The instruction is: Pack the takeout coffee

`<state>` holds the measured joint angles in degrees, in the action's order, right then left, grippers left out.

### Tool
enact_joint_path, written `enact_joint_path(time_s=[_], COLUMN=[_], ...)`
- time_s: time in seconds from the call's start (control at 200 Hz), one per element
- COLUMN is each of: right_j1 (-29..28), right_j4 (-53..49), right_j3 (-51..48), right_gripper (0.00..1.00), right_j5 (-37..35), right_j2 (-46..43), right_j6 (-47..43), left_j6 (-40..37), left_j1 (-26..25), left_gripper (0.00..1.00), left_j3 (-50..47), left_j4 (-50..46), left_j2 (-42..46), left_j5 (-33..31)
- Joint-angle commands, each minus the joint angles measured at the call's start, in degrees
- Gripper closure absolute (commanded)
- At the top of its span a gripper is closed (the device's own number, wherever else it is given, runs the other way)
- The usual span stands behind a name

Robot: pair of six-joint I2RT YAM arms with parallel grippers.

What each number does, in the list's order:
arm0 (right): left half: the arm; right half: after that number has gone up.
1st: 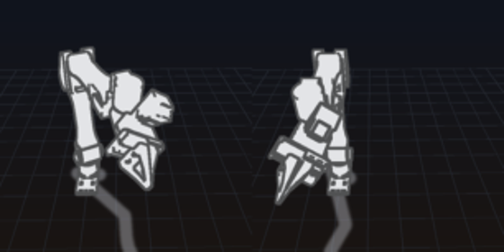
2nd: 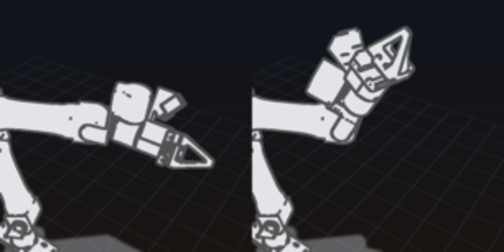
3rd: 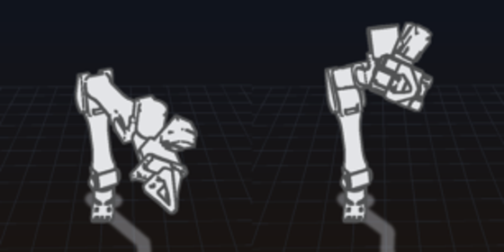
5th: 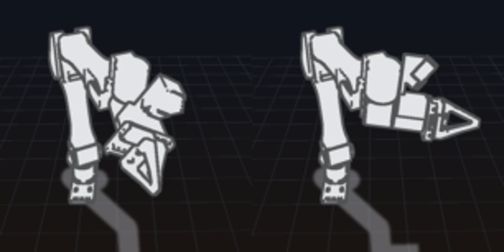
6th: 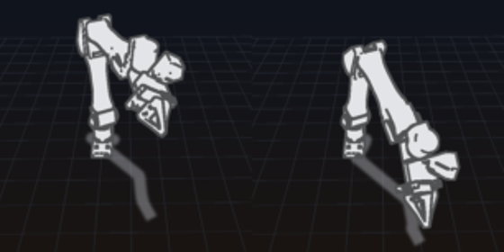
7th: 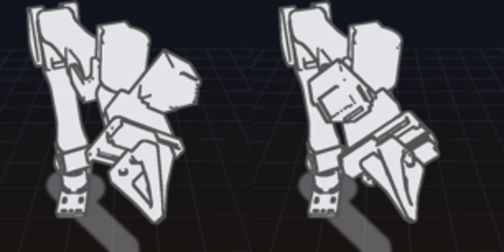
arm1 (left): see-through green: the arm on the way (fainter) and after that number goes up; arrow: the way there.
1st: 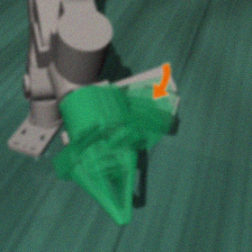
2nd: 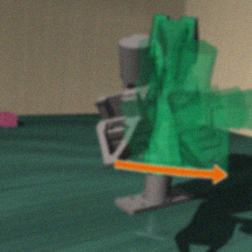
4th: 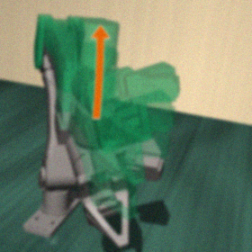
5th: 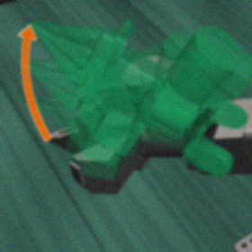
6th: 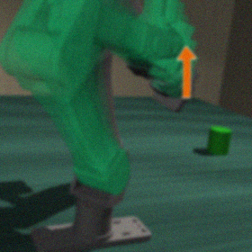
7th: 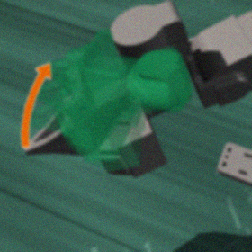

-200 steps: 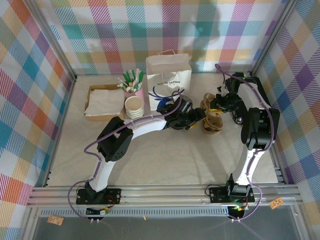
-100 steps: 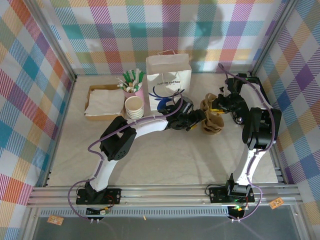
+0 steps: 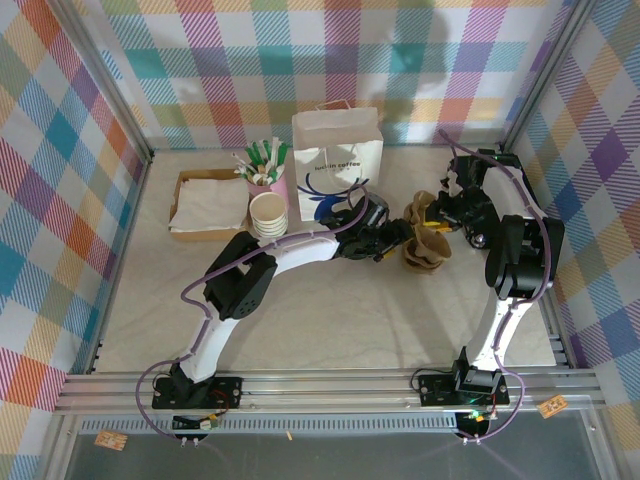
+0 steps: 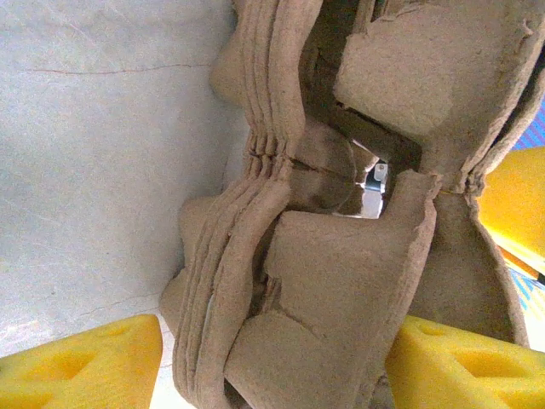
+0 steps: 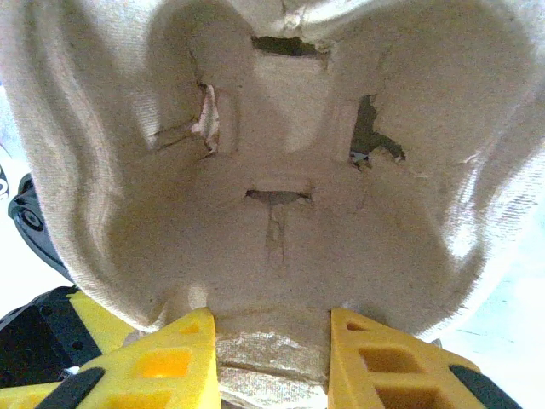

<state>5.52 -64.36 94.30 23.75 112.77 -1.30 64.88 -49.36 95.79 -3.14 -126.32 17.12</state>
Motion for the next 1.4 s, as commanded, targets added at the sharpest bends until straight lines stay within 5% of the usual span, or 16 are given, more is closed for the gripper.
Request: enact_joint_path(time_s=[0.0, 1.395], right_j1=[0.1, -0.3], right_j4=[-4.7, -13.1], right_j3=[2.6, 11.2], right_gripper=[0.7, 0.66], right_j5=[0.0, -2.5], right_j2=[-1.9, 4.4], right_j6=[-0.7, 3.1], left_j6=[-0.4, 4.5], left_j1=[-0.3, -1.1], left_gripper=[0.32, 0.37], left_j3=[2.1, -0.3], left_j4=[-2.7, -3.8], left_j2=[-1.6, 0.0], left_j5=[-0.1, -5.5])
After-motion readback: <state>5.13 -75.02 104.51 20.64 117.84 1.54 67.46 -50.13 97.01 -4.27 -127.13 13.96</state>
